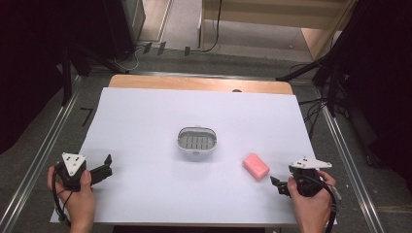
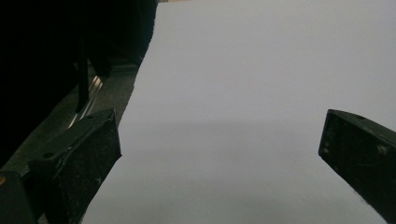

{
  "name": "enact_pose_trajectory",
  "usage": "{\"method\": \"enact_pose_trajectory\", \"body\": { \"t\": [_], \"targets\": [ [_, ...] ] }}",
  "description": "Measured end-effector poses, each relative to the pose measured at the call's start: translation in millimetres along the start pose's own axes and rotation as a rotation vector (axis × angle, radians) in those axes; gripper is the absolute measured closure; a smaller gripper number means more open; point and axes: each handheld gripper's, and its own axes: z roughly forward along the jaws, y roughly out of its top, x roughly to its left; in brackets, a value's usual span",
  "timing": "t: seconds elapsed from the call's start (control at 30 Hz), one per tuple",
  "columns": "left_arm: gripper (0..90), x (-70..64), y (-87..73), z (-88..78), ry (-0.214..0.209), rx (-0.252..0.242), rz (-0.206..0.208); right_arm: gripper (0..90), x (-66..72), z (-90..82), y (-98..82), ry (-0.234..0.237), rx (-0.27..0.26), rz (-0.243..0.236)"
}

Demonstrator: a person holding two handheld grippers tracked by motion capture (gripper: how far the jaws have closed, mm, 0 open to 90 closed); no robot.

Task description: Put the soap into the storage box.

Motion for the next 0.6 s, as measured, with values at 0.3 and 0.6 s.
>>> {"method": "enact_pose_trajectory", "body": {
  "t": [0.3,0.6],
  "targets": [
    [0.0,-1.2,0.6,1.9,0.006,0.016,0.010,17.8,16.0,9.8,28.4,0.018,0.146,-0.112],
    [0.0,-3.3,0.8,2.3,0.003,0.023,0.033,17.8,30.0,19.4,52.1,0.031,0.223,-0.121]
  ]
}}
